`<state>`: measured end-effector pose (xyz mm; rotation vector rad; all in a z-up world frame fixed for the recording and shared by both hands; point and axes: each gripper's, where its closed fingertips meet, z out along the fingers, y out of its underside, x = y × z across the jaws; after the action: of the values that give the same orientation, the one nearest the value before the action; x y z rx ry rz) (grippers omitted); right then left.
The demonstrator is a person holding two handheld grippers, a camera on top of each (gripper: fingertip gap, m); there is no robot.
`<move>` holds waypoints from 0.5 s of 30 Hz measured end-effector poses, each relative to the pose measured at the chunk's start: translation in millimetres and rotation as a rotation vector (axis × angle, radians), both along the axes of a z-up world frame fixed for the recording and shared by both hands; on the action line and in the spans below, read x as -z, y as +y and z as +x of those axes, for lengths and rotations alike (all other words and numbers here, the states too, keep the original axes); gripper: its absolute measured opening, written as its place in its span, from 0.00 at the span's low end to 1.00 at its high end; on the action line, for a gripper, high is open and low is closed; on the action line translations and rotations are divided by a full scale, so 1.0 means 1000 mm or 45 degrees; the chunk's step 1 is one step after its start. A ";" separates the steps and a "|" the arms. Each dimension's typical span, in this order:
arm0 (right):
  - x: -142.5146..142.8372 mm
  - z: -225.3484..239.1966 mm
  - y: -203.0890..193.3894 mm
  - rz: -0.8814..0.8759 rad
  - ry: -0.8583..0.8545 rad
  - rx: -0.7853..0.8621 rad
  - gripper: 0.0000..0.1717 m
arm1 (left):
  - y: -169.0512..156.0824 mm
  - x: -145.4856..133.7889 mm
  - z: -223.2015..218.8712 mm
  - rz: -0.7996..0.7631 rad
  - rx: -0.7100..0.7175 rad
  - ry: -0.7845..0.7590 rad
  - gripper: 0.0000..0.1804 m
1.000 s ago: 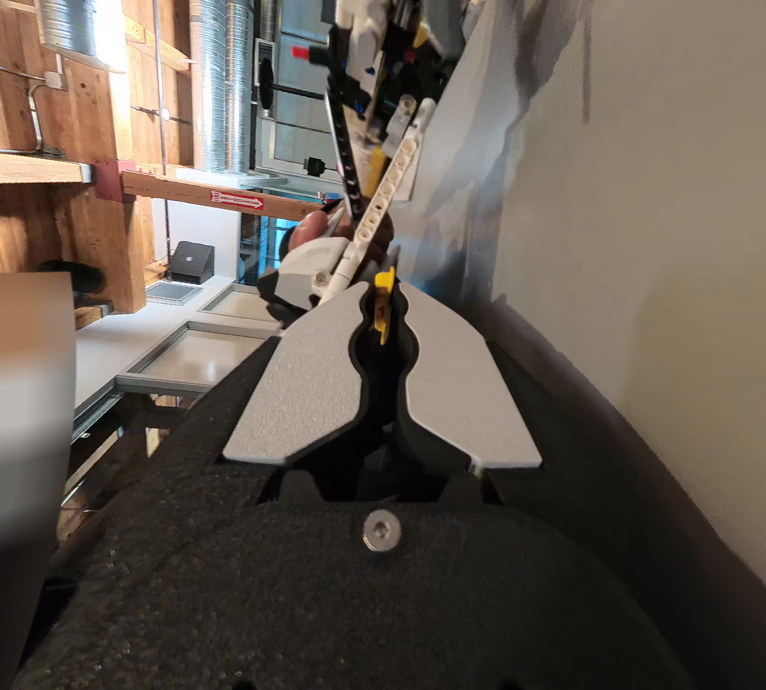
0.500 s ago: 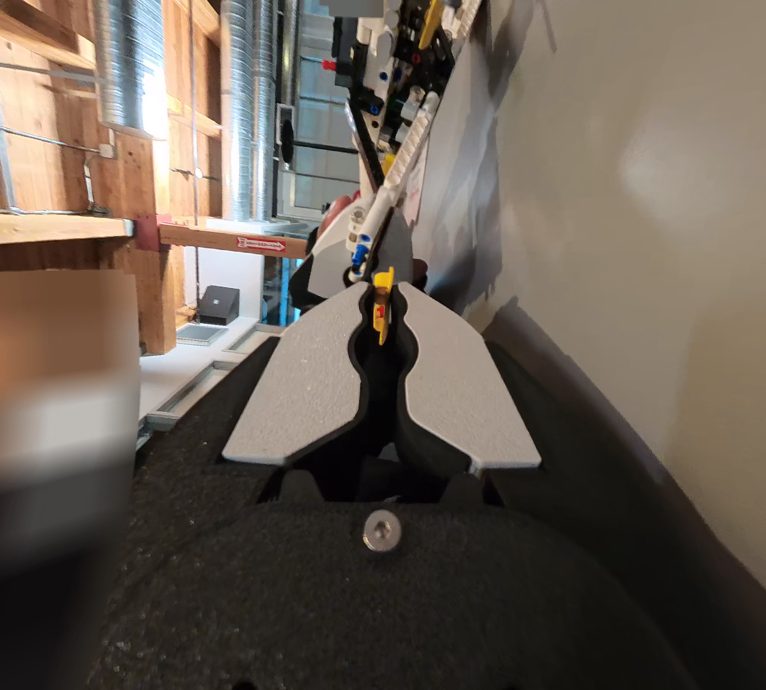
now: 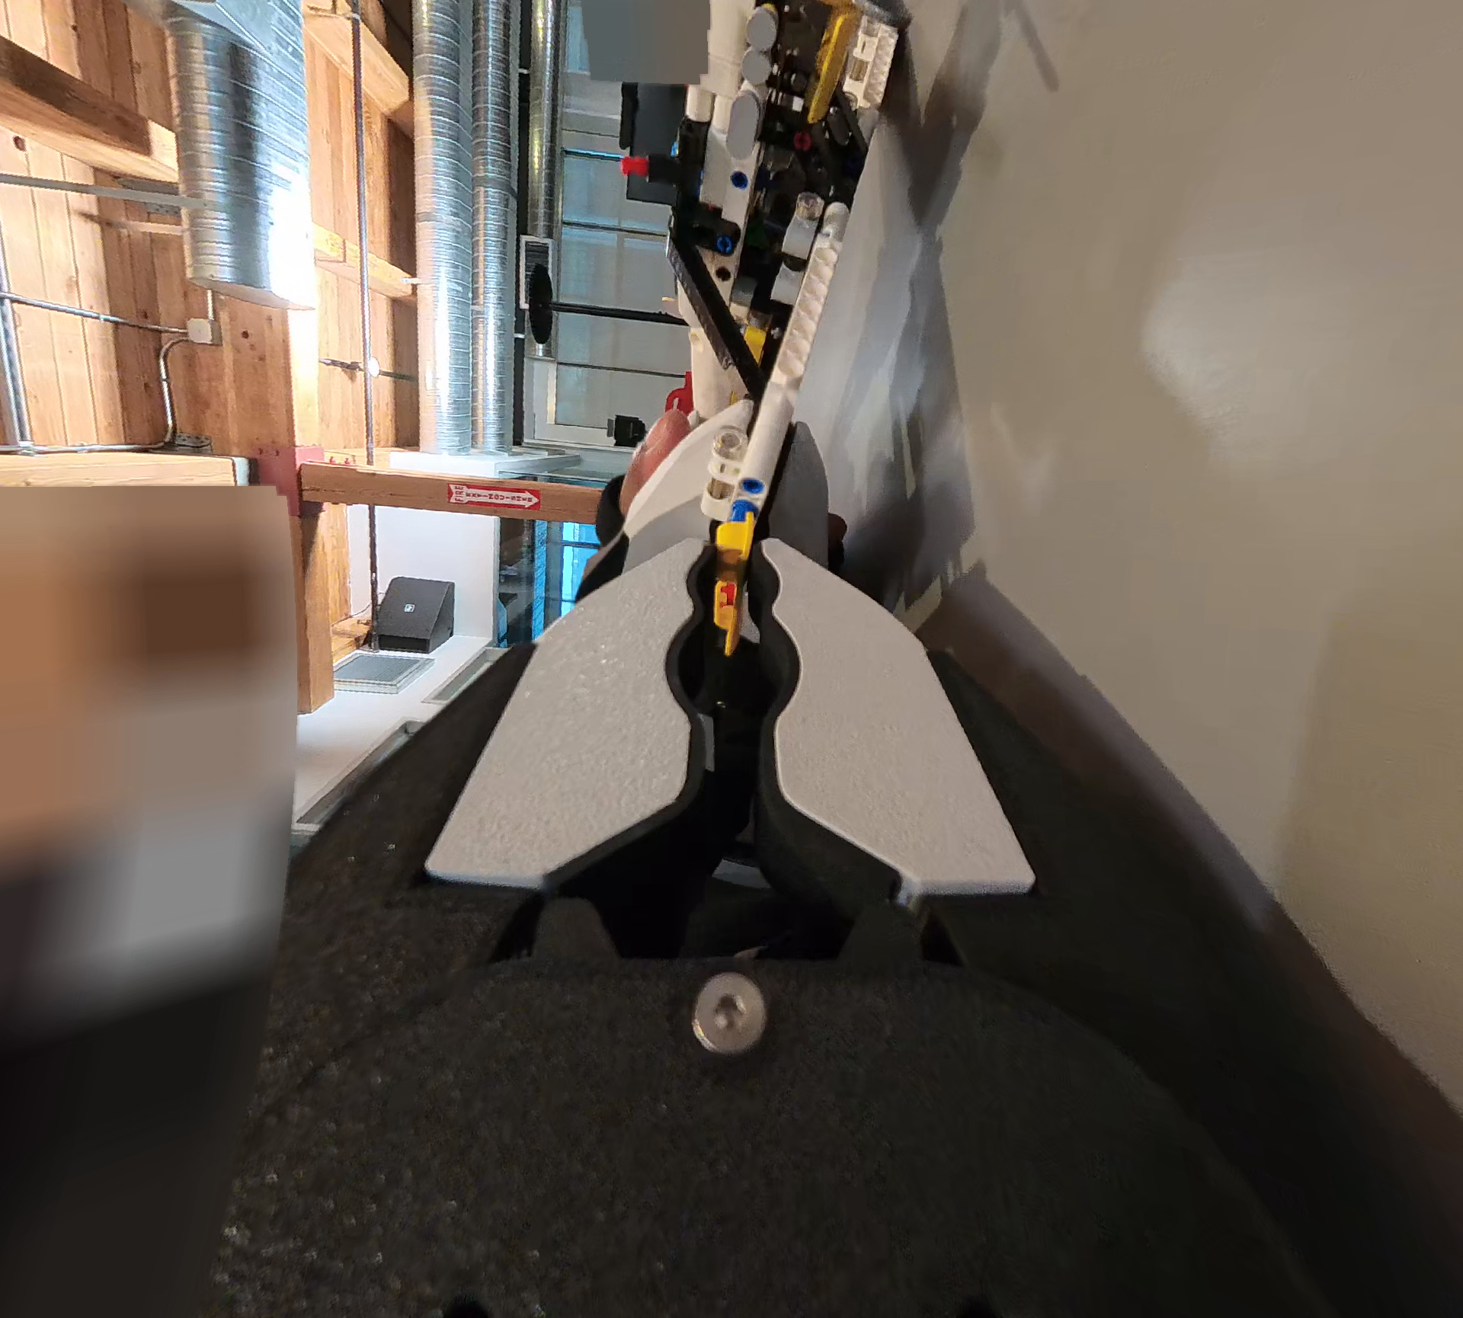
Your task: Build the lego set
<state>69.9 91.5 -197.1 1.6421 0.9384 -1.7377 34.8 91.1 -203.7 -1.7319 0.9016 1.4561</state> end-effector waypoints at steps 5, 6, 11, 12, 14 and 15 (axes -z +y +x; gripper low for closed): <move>0.005 -0.004 0.004 0.016 -0.031 0.016 0.04 | 0.004 0.004 -0.004 -0.047 -0.005 0.038 0.04; 0.006 -0.004 0.005 0.021 -0.032 0.010 0.04 | 0.005 0.005 -0.005 -0.062 -0.006 0.048 0.04; 0.009 -0.004 0.005 0.043 -0.049 -0.035 0.04 | 0.009 0.009 -0.006 -0.068 0.006 0.061 0.04; 0.009 -0.004 0.005 0.034 -0.053 -0.045 0.04 | 0.009 0.007 -0.007 -0.046 0.002 0.056 0.04; 0.009 -0.004 0.003 0.010 -0.067 -0.062 0.04 | 0.009 0.005 -0.007 -0.021 -0.009 0.057 0.05; 0.009 -0.004 0.003 -0.007 -0.075 -0.062 0.04 | 0.009 0.005 -0.008 -0.019 -0.013 0.060 0.05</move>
<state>65.8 94.0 -205.7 1.6446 0.9376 -1.6496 27.2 99.7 -208.8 -1.7216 0.9315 1.5064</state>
